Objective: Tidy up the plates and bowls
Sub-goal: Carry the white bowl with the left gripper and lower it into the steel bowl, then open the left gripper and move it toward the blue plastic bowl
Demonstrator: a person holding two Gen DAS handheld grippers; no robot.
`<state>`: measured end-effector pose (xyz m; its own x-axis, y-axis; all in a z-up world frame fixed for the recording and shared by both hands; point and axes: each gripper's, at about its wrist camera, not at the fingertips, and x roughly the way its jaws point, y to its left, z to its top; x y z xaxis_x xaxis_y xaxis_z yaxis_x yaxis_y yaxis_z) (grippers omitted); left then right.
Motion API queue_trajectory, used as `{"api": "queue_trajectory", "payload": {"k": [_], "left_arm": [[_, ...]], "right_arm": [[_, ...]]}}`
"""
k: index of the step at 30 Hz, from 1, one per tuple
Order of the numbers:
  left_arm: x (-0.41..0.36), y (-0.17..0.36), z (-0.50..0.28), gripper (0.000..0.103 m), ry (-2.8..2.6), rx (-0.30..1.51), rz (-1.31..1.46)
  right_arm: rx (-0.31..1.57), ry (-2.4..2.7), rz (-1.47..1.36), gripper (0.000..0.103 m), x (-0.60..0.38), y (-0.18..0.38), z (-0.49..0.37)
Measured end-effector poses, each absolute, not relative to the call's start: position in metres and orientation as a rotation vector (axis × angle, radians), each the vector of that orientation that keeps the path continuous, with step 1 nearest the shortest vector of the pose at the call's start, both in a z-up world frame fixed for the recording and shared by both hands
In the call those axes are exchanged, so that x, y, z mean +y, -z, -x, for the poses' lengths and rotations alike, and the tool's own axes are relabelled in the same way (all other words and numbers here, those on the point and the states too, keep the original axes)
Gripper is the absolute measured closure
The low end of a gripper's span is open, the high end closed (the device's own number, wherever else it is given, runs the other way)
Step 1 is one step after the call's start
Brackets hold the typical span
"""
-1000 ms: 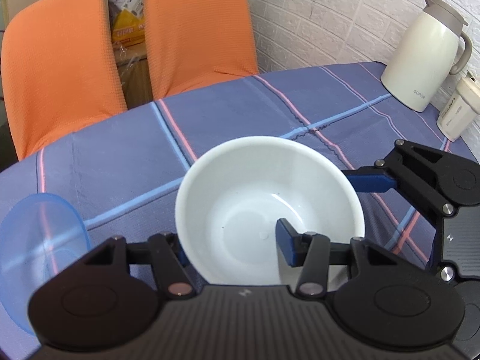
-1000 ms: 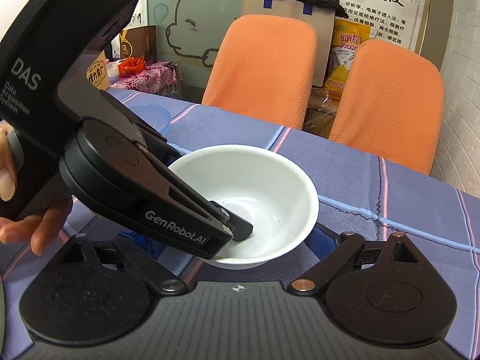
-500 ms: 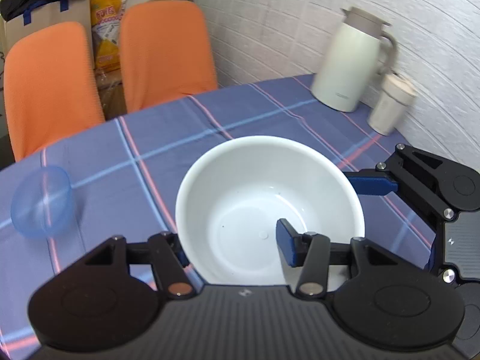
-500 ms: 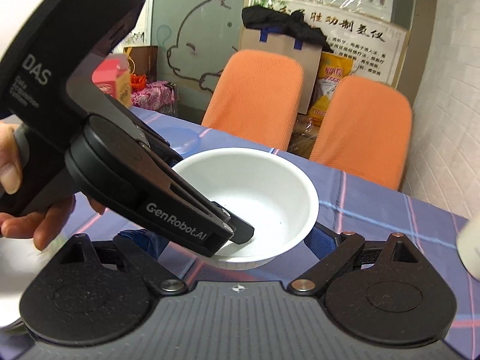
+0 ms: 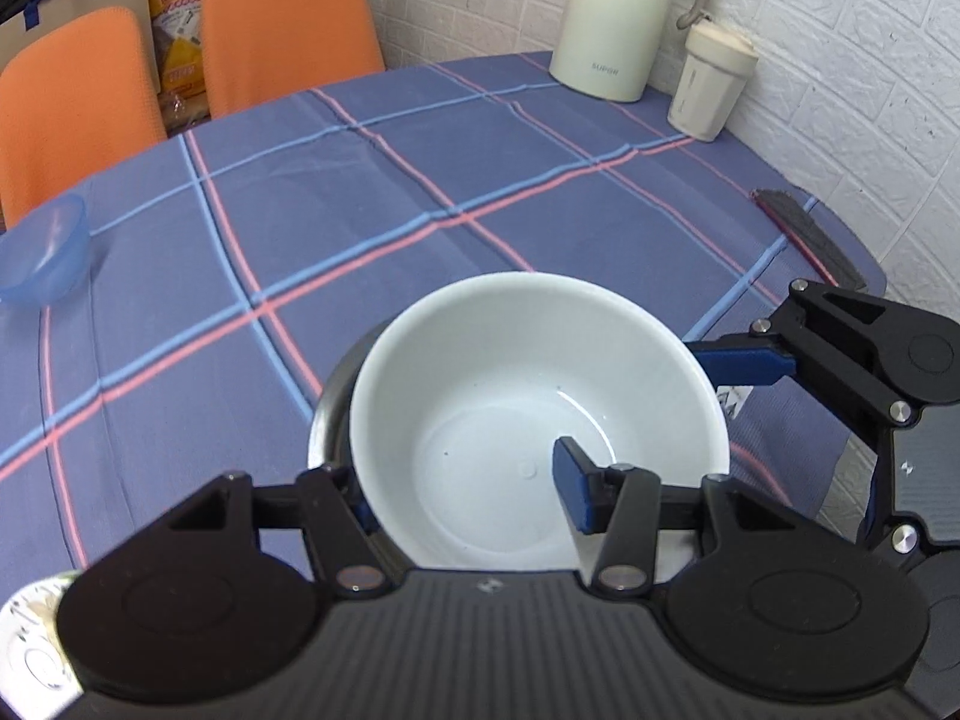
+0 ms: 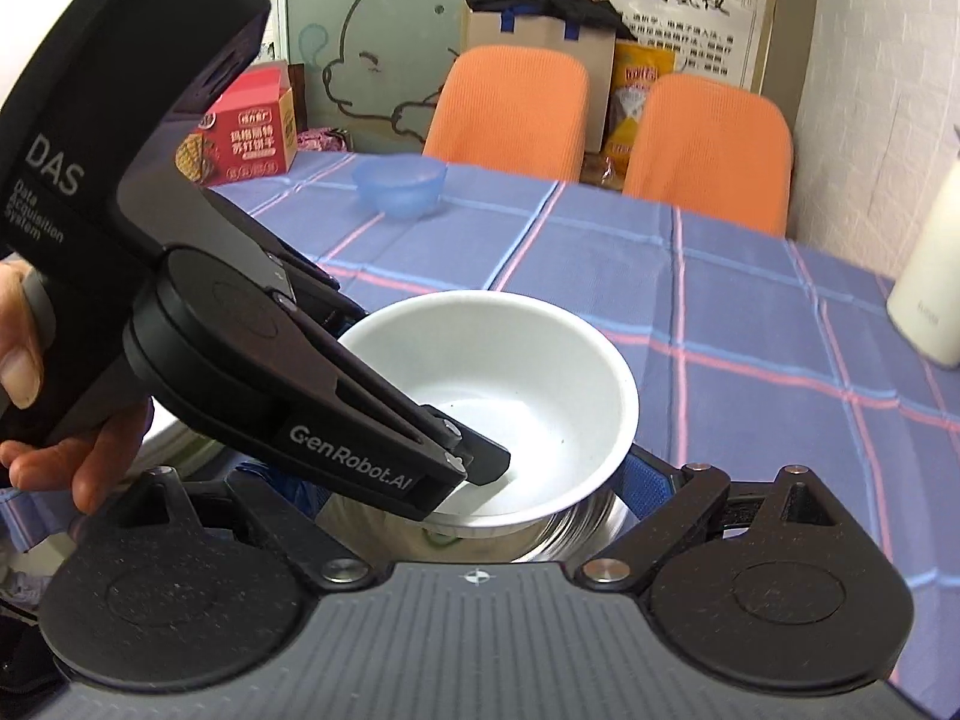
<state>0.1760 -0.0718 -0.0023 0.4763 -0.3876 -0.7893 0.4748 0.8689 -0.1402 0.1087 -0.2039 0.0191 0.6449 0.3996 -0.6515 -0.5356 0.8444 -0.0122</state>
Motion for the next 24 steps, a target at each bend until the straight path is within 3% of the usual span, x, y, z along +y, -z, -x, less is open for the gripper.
{"api": "queue_trajectory", "payload": {"k": [8, 24], "left_arm": [[-0.06, 0.004, -0.176, 0.038, 0.491, 0.927, -0.111], [-0.005, -0.036, -0.156, 0.028, 0.424, 0.85, -0.043]], "right_arm": [[0.683, -0.505, 0.25, 0.021, -0.21, -0.012, -0.105], [0.675, -0.457, 0.123, 0.021, -0.251, -0.031, -0.084]]}}
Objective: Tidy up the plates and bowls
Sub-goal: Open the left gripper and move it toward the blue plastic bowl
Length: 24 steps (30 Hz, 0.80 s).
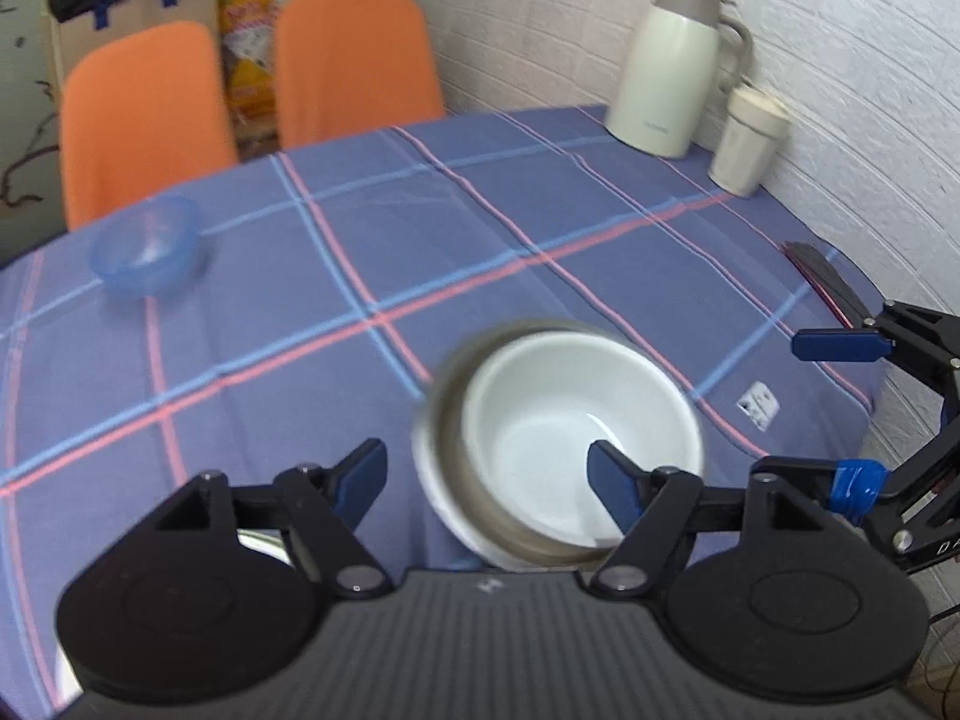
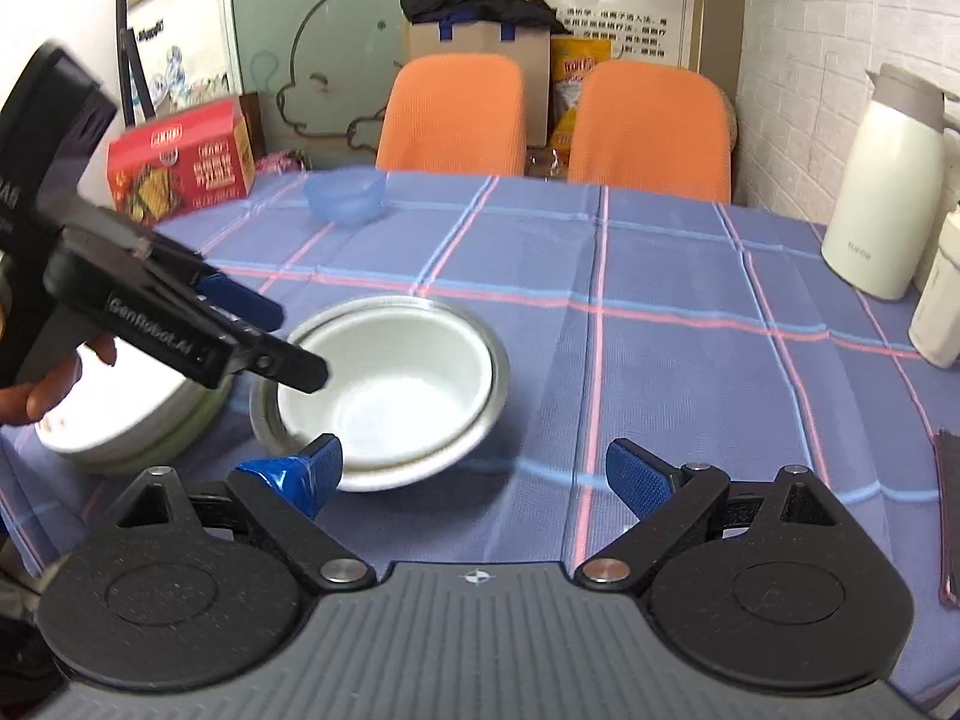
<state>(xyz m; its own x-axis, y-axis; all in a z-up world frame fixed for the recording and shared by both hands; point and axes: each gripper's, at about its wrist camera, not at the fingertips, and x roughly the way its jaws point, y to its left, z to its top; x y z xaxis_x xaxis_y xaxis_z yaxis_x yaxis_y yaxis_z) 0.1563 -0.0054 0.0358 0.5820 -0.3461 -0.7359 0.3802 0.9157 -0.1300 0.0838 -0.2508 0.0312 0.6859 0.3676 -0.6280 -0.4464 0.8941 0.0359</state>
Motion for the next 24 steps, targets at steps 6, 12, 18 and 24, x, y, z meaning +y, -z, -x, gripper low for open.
{"api": "queue_trajectory", "payload": {"k": [6, 12, 18, 24], "left_arm": [[0.07, -0.061, -0.183, 0.027, 0.247, 0.822, 0.018], [0.141, -0.07, -0.234, 0.026, 0.101, 0.82, 0.079], [0.175, -0.058, -0.3, 0.026, 0.05, 0.834, 0.147], [0.181, -0.032, -0.349, 0.025, 0.046, 0.872, 0.18]], "right_arm": [[0.628, -0.519, 0.151, 0.021, -0.222, -0.051, -0.112], [0.605, -0.572, 0.212, 0.021, -0.177, -0.076, -0.169], [0.633, -0.625, 0.257, 0.021, -0.121, -0.083, -0.24], [0.687, -0.661, 0.322, 0.021, -0.076, -0.058, -0.286]]}}
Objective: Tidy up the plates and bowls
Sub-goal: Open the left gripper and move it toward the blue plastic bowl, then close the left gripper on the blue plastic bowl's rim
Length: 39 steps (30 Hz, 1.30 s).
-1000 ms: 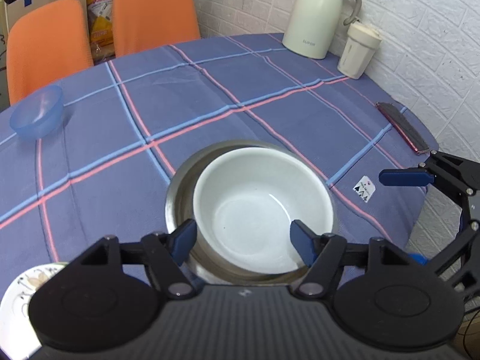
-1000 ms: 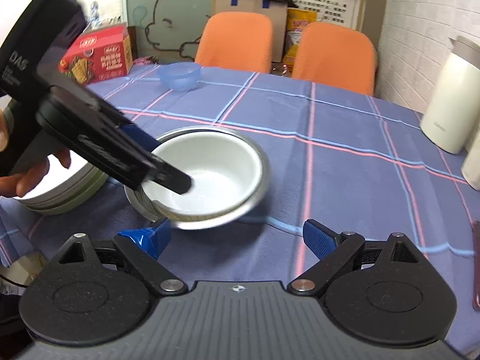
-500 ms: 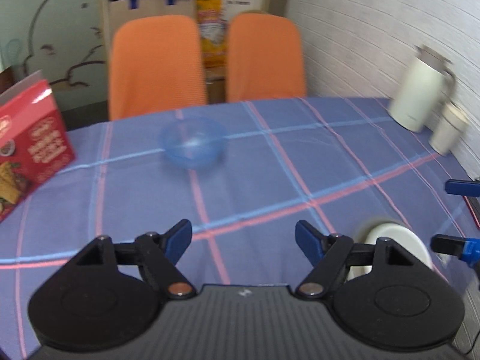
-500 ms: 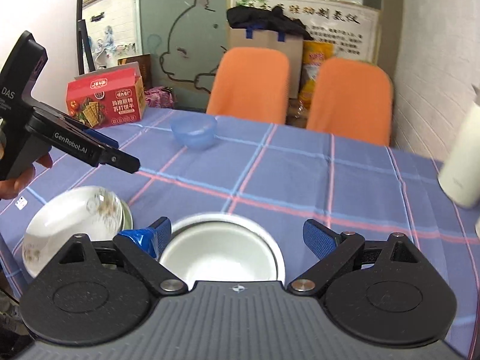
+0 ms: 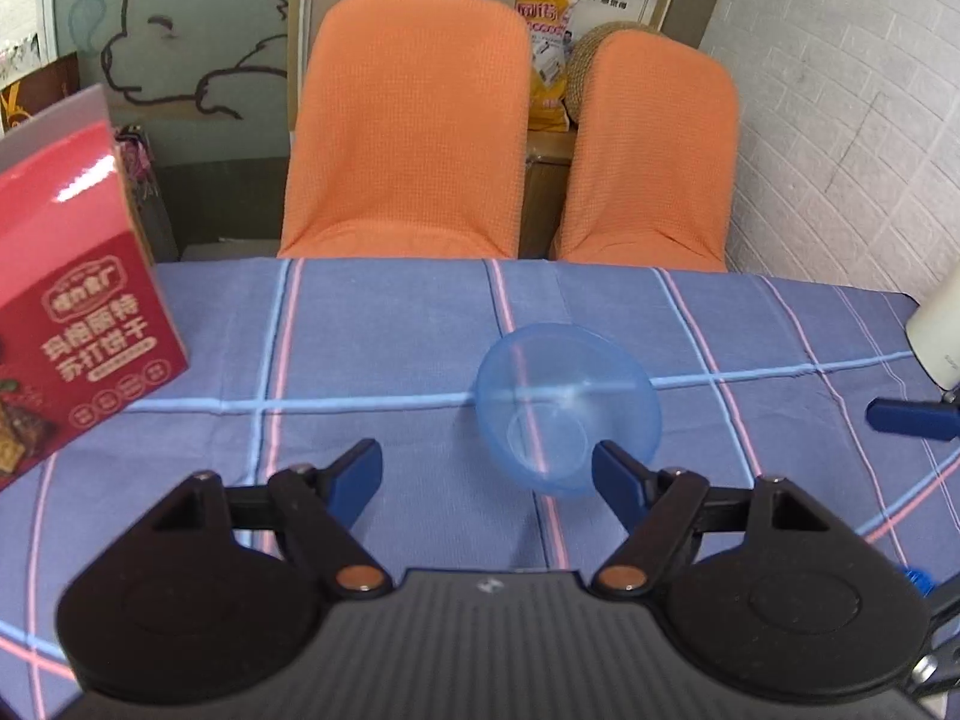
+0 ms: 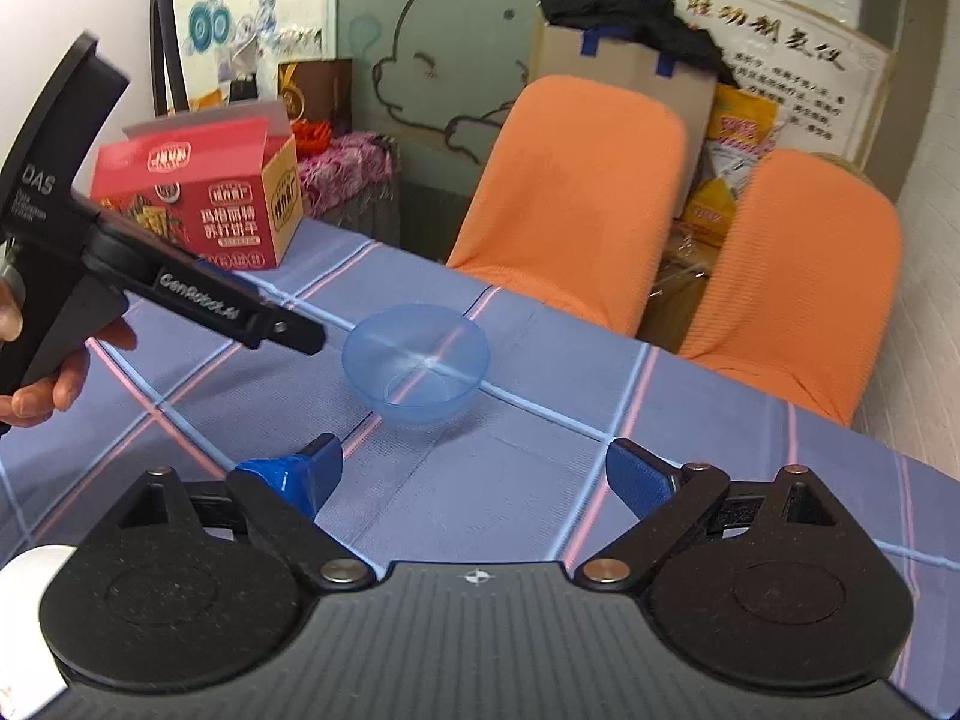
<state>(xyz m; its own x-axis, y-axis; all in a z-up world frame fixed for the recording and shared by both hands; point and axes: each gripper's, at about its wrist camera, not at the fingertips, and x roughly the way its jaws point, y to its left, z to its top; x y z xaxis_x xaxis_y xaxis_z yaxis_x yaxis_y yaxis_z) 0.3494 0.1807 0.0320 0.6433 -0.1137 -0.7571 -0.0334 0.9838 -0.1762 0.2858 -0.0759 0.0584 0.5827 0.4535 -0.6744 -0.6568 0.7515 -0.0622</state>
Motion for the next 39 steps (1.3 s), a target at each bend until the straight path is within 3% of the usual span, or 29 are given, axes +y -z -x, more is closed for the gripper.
{"api": "queue_trajectory", "payload": {"k": [13, 36, 39], "left_arm": [[0.172, 0.003, -0.413, 0.025, 0.078, 0.912, 0.157], [0.154, 0.028, -0.424, 0.025, 0.105, 0.87, 0.071], [0.149, 0.03, -0.424, 0.032, 0.099, 0.866, 0.042]], "right_arm": [[0.793, -0.692, 0.407, 0.021, -0.026, -0.009, -0.331], [0.801, -0.711, 0.325, 0.021, -0.014, 0.02, -0.355], [0.754, -0.733, 0.296, 0.021, -0.012, 0.027, -0.355]]}}
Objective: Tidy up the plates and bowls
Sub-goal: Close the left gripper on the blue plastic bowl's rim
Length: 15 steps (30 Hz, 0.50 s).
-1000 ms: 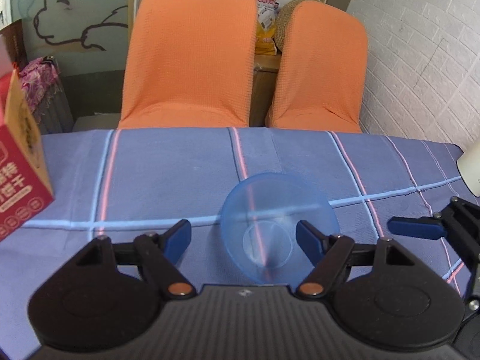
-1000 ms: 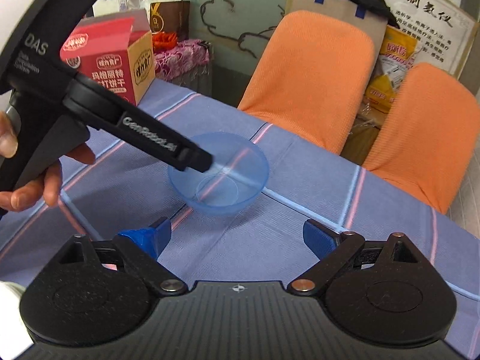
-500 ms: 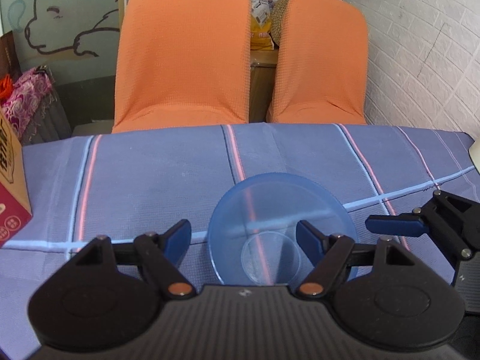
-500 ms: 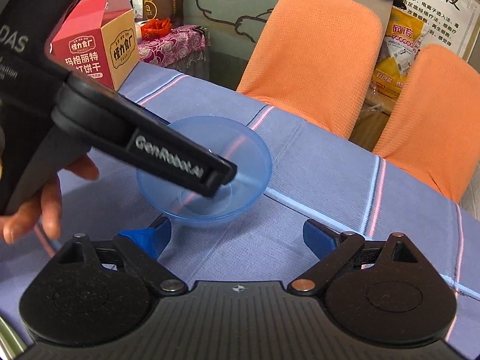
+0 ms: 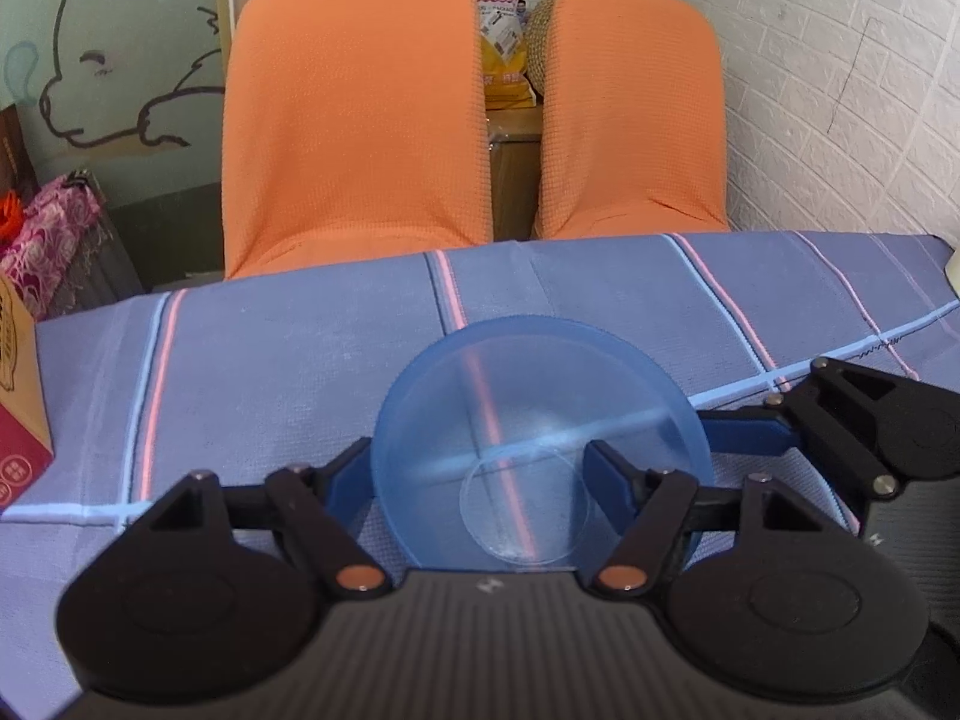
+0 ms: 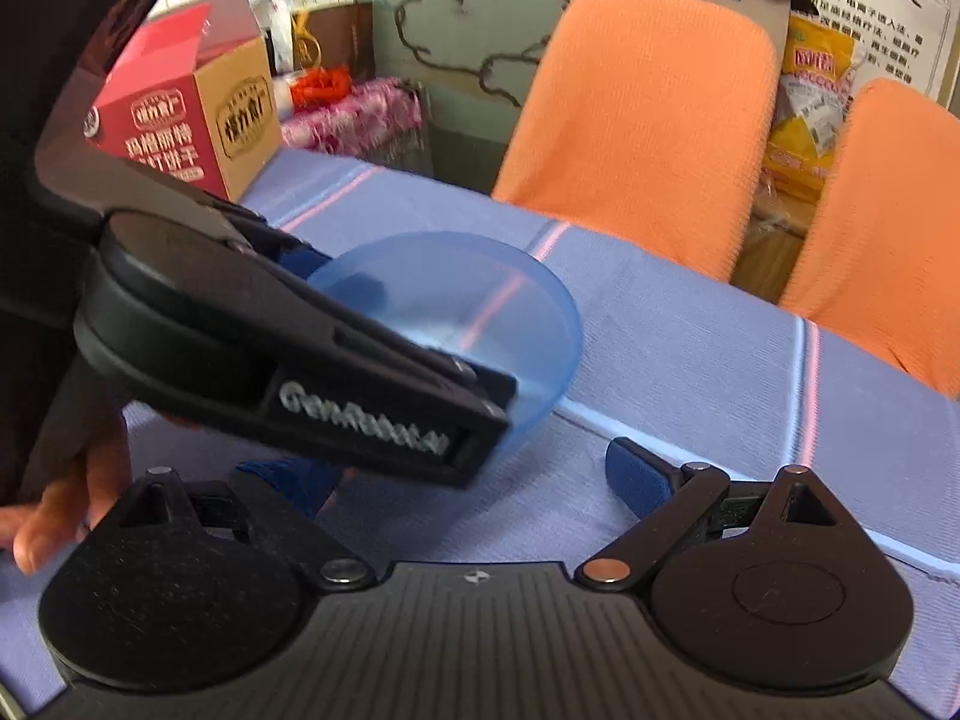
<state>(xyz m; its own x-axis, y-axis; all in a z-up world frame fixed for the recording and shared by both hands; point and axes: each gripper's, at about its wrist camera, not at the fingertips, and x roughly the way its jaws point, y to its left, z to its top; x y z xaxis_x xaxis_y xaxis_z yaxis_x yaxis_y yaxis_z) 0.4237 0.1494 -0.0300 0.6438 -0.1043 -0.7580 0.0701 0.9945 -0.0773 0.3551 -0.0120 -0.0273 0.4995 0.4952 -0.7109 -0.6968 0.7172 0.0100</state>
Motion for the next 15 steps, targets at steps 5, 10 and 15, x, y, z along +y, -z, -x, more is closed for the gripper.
{"api": "queue_trajectory", "payload": {"k": [5, 10, 15], "left_arm": [[0.149, 0.026, -0.423, 0.059, 0.116, 0.877, 0.053], [0.15, 0.011, -0.411, 0.059, 0.132, 0.842, 0.061], [0.134, -0.014, -0.382, 0.059, 0.157, 0.79, 0.05]], "right_arm": [[0.714, -0.749, 0.279, 0.024, -0.003, 0.025, -0.354], [0.638, -0.753, 0.3, 0.025, -0.003, 0.013, -0.345], [0.581, -0.752, 0.294, 0.025, -0.018, -0.007, -0.327]]}}
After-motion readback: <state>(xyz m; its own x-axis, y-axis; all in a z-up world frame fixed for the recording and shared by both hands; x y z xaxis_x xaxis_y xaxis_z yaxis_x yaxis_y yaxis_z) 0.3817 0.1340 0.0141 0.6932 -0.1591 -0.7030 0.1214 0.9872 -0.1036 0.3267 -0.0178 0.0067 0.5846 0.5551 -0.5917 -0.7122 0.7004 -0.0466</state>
